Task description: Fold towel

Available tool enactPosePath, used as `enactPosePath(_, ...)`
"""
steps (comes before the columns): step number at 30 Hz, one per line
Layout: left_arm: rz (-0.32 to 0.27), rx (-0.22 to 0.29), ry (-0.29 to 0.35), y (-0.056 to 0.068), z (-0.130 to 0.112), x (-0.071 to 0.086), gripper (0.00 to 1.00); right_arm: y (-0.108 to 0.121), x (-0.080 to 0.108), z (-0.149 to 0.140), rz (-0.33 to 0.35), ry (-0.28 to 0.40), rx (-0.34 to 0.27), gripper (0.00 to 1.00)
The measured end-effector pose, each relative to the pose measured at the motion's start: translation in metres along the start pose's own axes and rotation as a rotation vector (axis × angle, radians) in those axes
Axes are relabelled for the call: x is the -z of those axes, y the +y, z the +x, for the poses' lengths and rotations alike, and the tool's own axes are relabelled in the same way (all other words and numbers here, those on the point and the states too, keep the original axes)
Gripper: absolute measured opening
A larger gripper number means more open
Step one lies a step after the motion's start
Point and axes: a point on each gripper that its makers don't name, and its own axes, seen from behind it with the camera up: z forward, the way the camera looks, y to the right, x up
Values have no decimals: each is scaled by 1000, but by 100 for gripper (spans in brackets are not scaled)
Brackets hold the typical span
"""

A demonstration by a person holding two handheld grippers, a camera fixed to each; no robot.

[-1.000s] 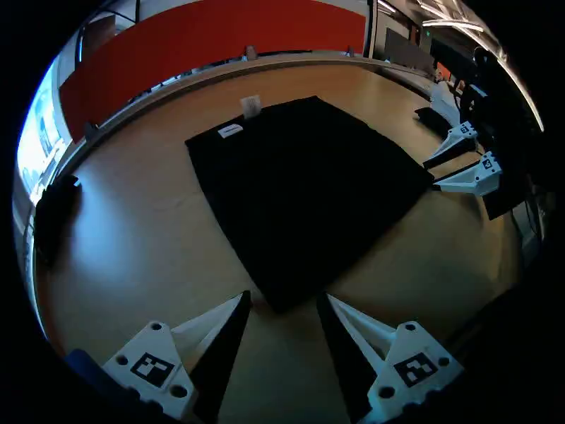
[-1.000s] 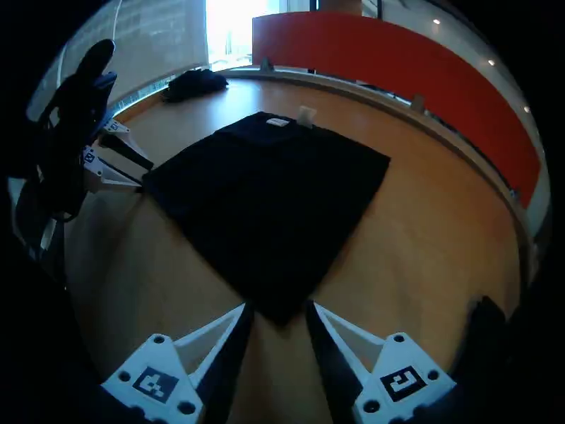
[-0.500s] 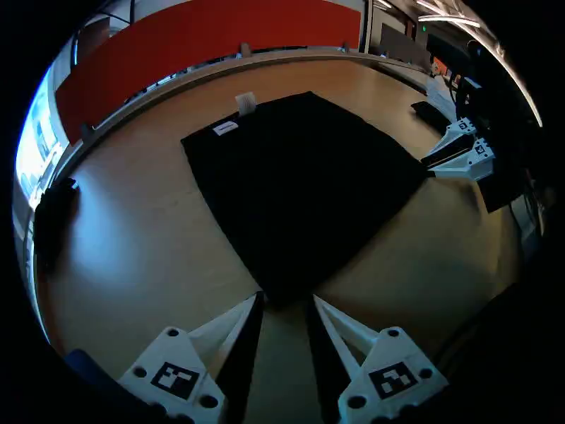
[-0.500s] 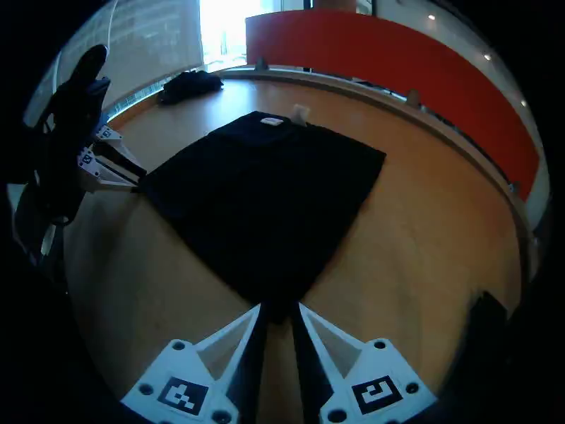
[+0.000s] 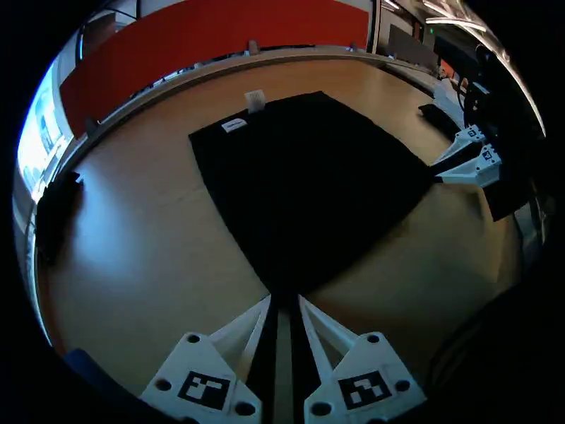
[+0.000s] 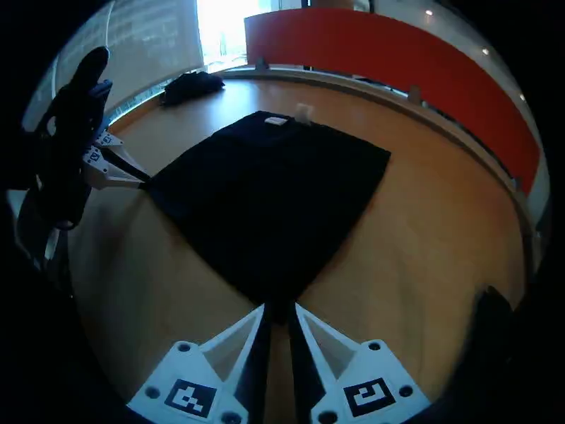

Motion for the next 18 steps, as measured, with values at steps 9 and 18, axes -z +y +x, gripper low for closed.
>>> enactPosePath(9, 3, 14, -2, -1, 0, 1, 9, 0, 3, 4, -3, 9, 1, 12)
enactPosePath(18, 4, 53, 11, 2, 5, 11, 8, -1, 12, 16, -5, 36, 1, 12)
